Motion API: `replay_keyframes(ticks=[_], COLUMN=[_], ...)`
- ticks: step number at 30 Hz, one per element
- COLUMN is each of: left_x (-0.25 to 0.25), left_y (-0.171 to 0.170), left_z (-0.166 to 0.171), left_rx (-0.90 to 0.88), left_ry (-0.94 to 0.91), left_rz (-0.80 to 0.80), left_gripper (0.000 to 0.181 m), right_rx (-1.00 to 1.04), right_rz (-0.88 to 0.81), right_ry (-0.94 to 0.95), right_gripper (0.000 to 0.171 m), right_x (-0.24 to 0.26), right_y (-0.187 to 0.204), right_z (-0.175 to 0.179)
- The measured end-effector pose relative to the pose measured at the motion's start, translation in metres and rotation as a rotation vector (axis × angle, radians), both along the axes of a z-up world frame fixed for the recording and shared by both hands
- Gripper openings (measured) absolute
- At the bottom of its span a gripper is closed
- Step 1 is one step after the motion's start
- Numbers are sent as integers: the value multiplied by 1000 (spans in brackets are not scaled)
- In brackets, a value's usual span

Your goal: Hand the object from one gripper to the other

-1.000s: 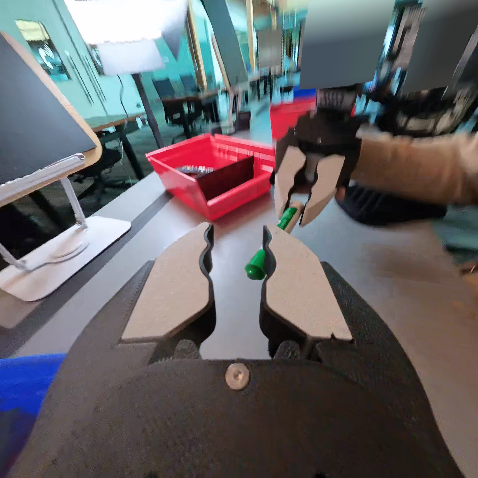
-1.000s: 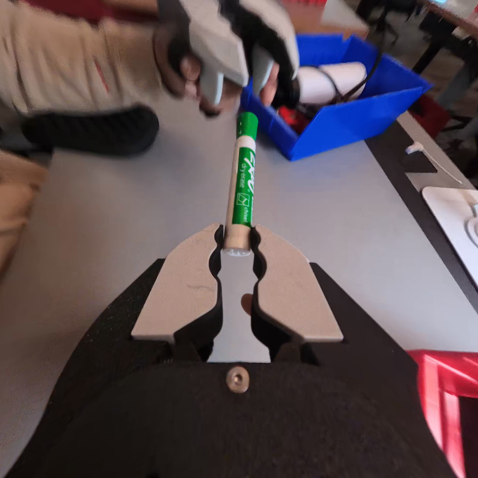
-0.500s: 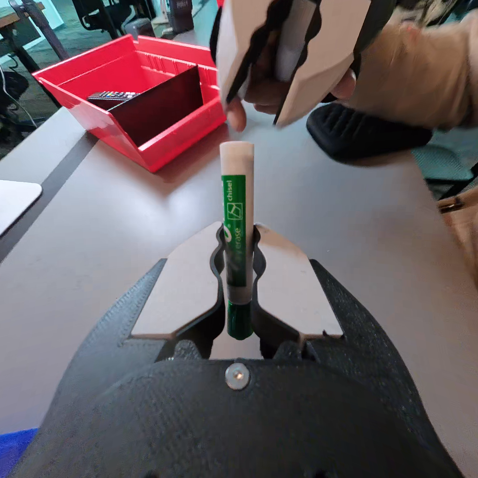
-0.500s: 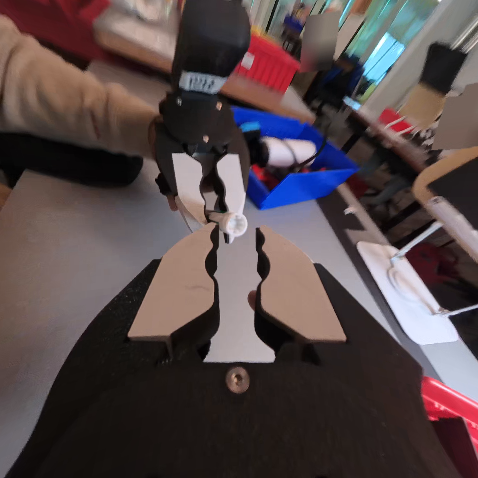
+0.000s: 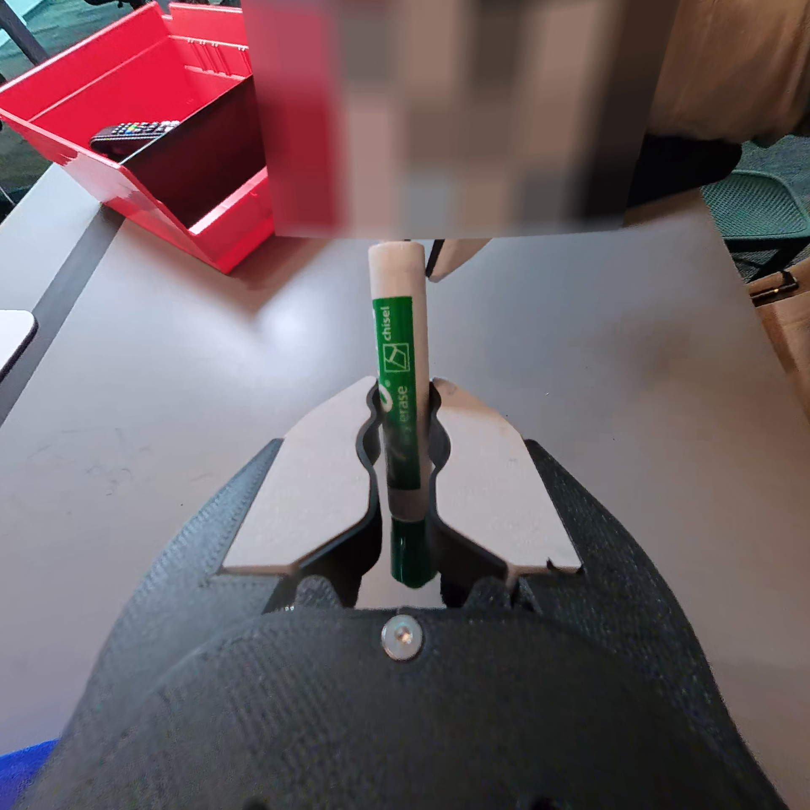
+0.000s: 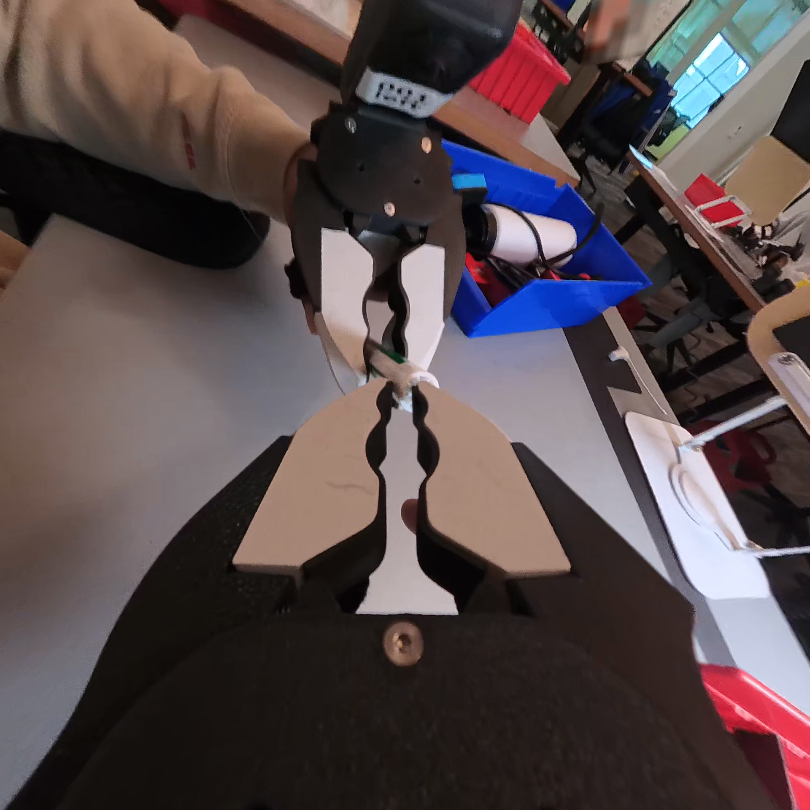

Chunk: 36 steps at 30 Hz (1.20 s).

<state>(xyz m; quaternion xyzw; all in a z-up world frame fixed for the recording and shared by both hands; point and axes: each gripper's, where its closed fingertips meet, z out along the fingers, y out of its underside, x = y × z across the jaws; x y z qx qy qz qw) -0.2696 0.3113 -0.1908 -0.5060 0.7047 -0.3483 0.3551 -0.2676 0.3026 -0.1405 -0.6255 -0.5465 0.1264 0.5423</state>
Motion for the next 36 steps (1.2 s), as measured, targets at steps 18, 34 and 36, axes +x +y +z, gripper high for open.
replay_keyframes(ticks=[18,34,36], left_x=[-25,-16,-15], left_y=[47,61,64], left_z=[57,41,37], left_rx=[-135,-44,-51], left_ry=[-275,-105,-78], left_rz=[163,422,512], left_gripper=[45,40,39], right_rx=[-101,17,85], right_rz=[-39,-233,-303], right_ry=[404,178,81], right_gripper=[5,5,5], right_x=[90,106,101], right_y=[8,31,41], right_z=[72,46,37])
